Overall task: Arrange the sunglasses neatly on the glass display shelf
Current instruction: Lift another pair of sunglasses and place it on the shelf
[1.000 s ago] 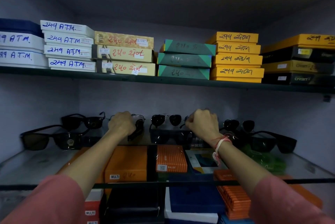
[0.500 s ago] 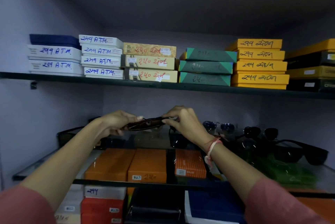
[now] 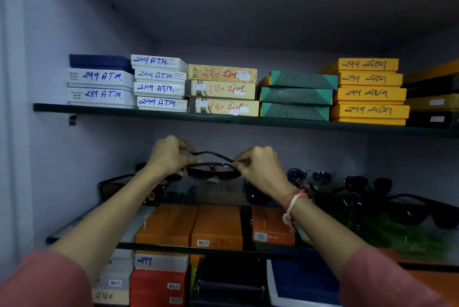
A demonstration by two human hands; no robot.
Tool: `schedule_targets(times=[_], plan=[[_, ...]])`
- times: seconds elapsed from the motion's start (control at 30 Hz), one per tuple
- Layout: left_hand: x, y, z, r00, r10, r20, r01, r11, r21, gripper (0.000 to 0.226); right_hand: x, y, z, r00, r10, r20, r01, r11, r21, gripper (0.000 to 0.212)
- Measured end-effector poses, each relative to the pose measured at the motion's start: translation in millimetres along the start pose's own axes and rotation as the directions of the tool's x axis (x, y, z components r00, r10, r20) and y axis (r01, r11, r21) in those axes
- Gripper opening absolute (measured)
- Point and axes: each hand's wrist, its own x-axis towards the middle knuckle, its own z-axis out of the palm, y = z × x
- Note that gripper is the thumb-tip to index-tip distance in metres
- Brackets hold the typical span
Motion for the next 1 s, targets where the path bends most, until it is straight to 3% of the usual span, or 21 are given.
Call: schedule_targets(times=[0.07, 0.17, 0.33, 0.43, 0.57, 0.83, 1.0], plan=[[-0.8, 1.5, 1.9, 0.999, -0.009, 0.044, 0.011, 0.999, -0.041, 0.060, 2.2, -3.6, 2.0, 0.999, 0.051, -0.015, -0.051, 0.999, 0.017, 0.019], [-3.7, 4.4, 4.2, 0.995, 0.013, 0.100, -0.006, 0.998, -0.066, 0.058, 5.6, -8.2, 4.3, 0.992, 0.119, -0.038, -0.118, 0.993, 0.018, 0.017], [-5.0, 4.2, -5.6, 0.978, 0.094, 0.187, -0.111, 0.990, 0.082, 0.038, 5.3, -6.5, 7.0, 0.967, 0.252, -0.028, -0.253, 0.967, -0.021, 0.021], [-2.6, 1.5, -5.5, 0.990, 0.083, 0.117, -0.114, 0.951, 0.286, 0.029, 3.3, -9.8, 12.2, 0.956, 0.295, 0.006, -0.295, 0.955, -0.021, 0.023], [2.0, -7.4, -0.3, 1.000, -0.018, 0.026, 0.008, 0.937, 0.349, 0.027, 4.0, -17.2, 19.0, 0.934, 0.353, 0.052, -0.350, 0.935, -0.060, 0.020], [8.0, -19.1, 13.5, 0.961, -0.248, 0.120, 0.184, 0.902, 0.391, 0.034, 4.8, -28.2, 35.7, 0.904, 0.398, 0.159, -0.370, 0.912, -0.179, 0.017], [13.9, -21.5, 16.3, 0.953, -0.266, 0.145, 0.185, 0.890, 0.416, 0.045, 9.0, -25.7, 41.7, 0.902, 0.395, 0.175, -0.356, 0.908, -0.219, 0.012]])
